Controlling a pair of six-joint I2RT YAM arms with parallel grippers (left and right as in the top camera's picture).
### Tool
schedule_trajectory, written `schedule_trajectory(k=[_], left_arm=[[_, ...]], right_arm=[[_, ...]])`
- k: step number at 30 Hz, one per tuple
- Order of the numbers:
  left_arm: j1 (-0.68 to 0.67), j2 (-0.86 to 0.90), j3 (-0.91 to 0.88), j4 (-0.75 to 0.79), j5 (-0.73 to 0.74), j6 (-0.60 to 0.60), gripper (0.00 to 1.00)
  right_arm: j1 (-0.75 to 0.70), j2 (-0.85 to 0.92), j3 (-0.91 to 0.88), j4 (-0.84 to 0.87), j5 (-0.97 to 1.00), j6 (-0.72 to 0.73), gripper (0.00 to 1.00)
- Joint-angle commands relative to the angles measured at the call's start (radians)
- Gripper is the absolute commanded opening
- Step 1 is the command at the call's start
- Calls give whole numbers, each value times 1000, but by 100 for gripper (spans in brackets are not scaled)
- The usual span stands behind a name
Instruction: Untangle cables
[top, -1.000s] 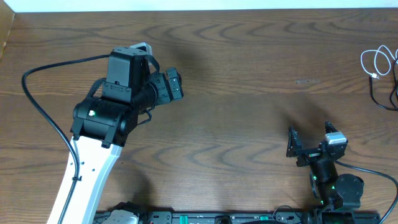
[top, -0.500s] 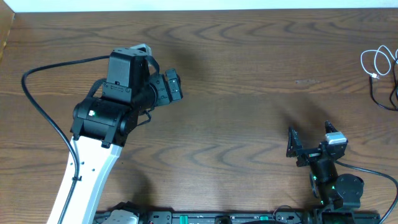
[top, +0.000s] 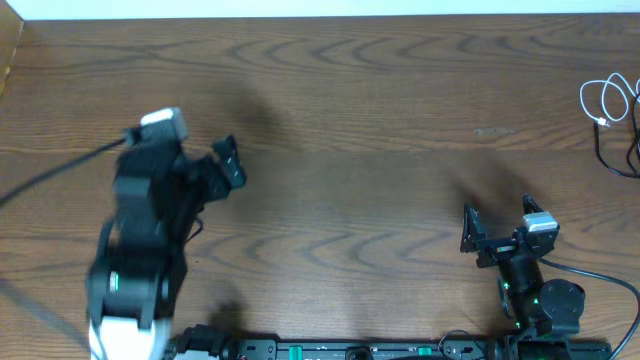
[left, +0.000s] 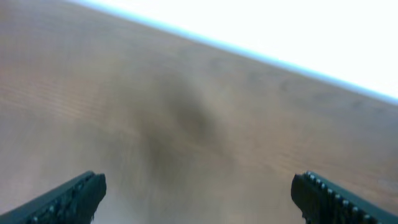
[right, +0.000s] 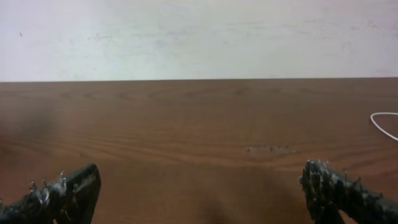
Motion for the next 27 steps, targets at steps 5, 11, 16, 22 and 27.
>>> schedule_trajectory(k=[5,11,16,22,27], left_arm=[[97,-398,-406,237,173,297,100],[98,-598,-687,470,172,381,100],[97,-685,-835,541,162,401,100],[96,-745,-921,554,135,434,100],[96,-789,-966,520,135,441,100]], right_arm=[[9,-3,-2,-4,2,10,99],[9,-3,-2,-4,2,10,99],[9,-3,-2,-4,2,10,99],[9,-3,-2,-4,2,10,99],[9,-3,-2,-4,2,10,99]])
